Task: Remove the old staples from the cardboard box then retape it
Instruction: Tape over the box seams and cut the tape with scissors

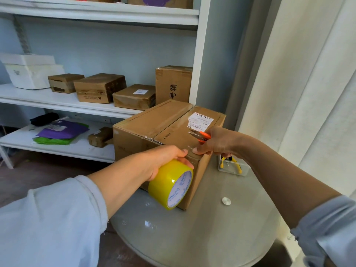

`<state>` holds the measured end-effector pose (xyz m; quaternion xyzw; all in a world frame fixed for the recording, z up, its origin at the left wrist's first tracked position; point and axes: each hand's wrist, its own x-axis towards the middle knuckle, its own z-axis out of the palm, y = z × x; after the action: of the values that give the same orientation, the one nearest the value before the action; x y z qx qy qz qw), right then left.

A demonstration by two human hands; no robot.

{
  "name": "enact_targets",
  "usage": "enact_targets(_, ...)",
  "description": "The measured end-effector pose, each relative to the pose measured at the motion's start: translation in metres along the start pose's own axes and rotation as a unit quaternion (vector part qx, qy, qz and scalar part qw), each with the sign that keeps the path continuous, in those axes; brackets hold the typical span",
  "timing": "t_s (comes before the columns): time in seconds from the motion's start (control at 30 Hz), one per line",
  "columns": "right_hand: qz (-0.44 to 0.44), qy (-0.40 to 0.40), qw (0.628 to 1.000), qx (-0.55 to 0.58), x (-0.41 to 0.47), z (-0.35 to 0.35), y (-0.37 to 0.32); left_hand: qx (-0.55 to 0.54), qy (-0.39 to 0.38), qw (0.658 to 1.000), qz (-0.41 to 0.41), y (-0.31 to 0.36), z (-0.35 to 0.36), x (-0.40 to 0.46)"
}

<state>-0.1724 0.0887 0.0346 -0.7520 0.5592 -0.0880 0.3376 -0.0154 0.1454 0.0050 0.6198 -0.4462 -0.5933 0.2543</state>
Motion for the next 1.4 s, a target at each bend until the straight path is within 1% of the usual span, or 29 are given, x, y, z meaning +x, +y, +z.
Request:
enact_targets(0.07, 0.0, -0.004, 1.0, -0.006, -0.001, 0.0, 0.003, -0.007, -0.002, 1.0, 0.0, -0.002, -0.003, 0.001)
enact_targets(0.1, 0.001, -0.004, 1.0, 0.009, -0.002, 0.002, 0.005, -0.008, -0.006, 1.0, -0.001, -0.003, -0.005, 0.001)
enact_targets(0.2, 0.01, -0.002, 0.993, 0.115, -0.002, 0.01, 0.018, -0.012, -0.031, 0.999, -0.006, -0.007, -0.007, 0.001)
enact_targets(0.27, 0.011, -0.01, 0.984, 0.179, -0.001, 0.014, 0.025, -0.011, -0.032, 0.999, -0.004, -0.007, -0.006, 0.002)
enact_targets(0.33, 0.018, -0.029, 0.974, 0.225, 0.0, 0.014, 0.029, -0.007, -0.026, 1.0, -0.004, -0.007, -0.005, 0.005)
enact_targets(0.4, 0.024, -0.065, 0.963, 0.261, -0.002, 0.009, 0.033, -0.006, -0.024, 1.0, -0.007, -0.006, -0.006, 0.005)
enact_targets(0.43, 0.022, -0.082, 0.961, 0.263, -0.004, 0.006, 0.034, -0.005, -0.024, 1.0, -0.007, -0.006, -0.006, 0.005)
enact_targets(0.5, 0.01, -0.093, 0.972, 0.214, -0.005, 0.003, 0.031, -0.005, -0.025, 1.0, -0.007, -0.007, -0.007, 0.005)
enact_targets(0.57, -0.005, -0.067, 0.988, 0.14, -0.003, 0.007, 0.024, -0.009, -0.022, 1.0, -0.004, -0.008, -0.008, 0.005)
enact_targets(0.6, -0.007, -0.059, 0.991, 0.124, -0.002, 0.009, 0.023, -0.012, -0.022, 1.0, -0.003, -0.008, -0.008, 0.006)
enact_targets(0.7, 0.004, -0.076, 0.988, 0.131, -0.003, 0.005, 0.022, -0.017, -0.023, 1.0, -0.007, -0.008, -0.007, 0.006)
enact_targets(0.73, 0.007, -0.061, 0.991, 0.12, -0.004, 0.002, 0.021, -0.017, -0.025, 1.0, -0.007, -0.008, -0.007, 0.006)
enact_targets(0.8, -0.004, 0.017, 0.996, 0.088, 0.002, 0.001, 0.018, -0.015, -0.022, 1.0, -0.002, -0.006, -0.006, 0.006)
enact_targets(0.87, -0.027, 0.074, 0.993, 0.089, 0.013, 0.009, 0.016, -0.014, -0.016, 1.0, 0.006, -0.006, -0.005, 0.006)
enact_targets(0.93, -0.035, 0.105, 0.989, 0.095, 0.024, 0.02, 0.017, -0.013, -0.012, 1.0, 0.009, -0.006, -0.004, 0.006)
enact_targets(1.0, -0.022, 0.124, 0.987, 0.103, 0.03, 0.025, 0.02, -0.013, -0.008, 1.0, 0.011, -0.008, -0.005, 0.007)
enact_targets(1.07, -0.009, 0.124, 0.989, 0.079, 0.027, 0.022, 0.023, -0.015, -0.01, 1.0, 0.012, -0.008, -0.004, 0.008)
enact_targets(1.2, -0.006, 0.055, 0.996, 0.067, 0.012, 0.023, 0.016, -0.019, -0.011, 1.0, 0.014, -0.009, -0.005, 0.008)
enact_targets(1.27, 0.001, 0.043, 0.997, 0.062, 0.008, 0.022, 0.015, -0.025, -0.028, 0.999, -0.001, -0.01, -0.008, 0.008)
enact_targets(1.33, 0.011, 0.056, 0.995, 0.087, 0.001, 0.015, 0.015, -0.026, -0.055, 0.998, -0.016, -0.011, -0.013, 0.008)
enact_targets(1.4, 0.012, 0.049, 0.984, 0.172, -0.009, 0.003, 0.018, -0.027, -0.07, 0.997, -0.023, -0.014, -0.017, 0.01)
